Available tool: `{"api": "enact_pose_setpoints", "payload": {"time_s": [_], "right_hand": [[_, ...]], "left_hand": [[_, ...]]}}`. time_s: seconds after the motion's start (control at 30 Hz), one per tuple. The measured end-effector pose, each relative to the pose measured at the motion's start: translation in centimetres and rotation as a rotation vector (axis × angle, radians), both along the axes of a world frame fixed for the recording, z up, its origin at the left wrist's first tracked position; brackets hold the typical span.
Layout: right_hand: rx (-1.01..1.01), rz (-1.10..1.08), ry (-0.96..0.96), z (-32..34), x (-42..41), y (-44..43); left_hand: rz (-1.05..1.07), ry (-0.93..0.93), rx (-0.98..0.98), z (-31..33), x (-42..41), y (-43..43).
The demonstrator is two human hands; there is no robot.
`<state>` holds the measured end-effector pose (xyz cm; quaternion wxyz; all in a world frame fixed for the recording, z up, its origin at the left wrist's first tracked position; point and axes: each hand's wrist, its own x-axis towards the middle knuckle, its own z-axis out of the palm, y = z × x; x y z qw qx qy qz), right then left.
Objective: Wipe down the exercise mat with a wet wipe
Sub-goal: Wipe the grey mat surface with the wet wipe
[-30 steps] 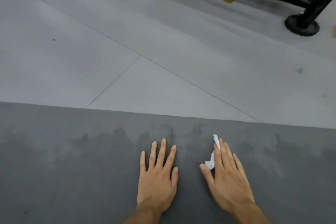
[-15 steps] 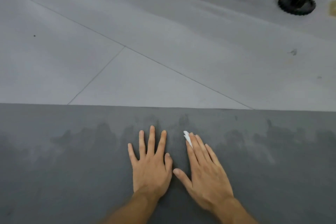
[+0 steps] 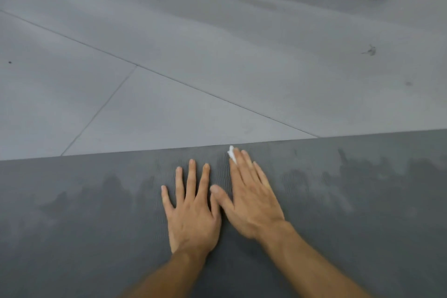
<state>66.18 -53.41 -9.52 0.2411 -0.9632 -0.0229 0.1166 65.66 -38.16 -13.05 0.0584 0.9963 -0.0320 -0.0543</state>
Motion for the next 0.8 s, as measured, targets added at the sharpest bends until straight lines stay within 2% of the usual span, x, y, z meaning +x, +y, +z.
{"api": "enact_pose_setpoints", "payload": {"time_s": [0.17,0.23,0.37,0.5,0.63,0.73,0.8], "right_hand": [[-0.16,0.262,-0.094,-0.6,-2.5,-3.3],[-0.21,0.197,-0.1,-0.6,-2.8,-5.8],[-0.308,-0.08,-0.023,-0.4,-1.9,-9.4],[-0.188,-0.191,-0.018,-0.1,-1.1,-7.1],[-0.053,-0.043,-0.022,0.2,-2.7,-3.2],[-0.13,0.096,-0.048,-0.4,-5.1,-3.4],[-0.173,0.085,-0.076,-0.7,-5.9,-4.9]], "left_hand": [[-0.003,-0.018,0.016,-0.3,0.1,-0.1],[-0.002,-0.022,0.015,-0.3,0.2,-0.1],[-0.017,-0.011,0.029,-0.4,0.2,0.0],[-0.066,0.002,0.04,0.2,0.2,-0.3],[-0.184,0.046,0.013,0.9,0.5,-0.5],[-0.179,0.057,0.0,1.2,0.6,-0.6],[-0.174,0.065,-0.005,1.3,0.5,-1.1]]}}
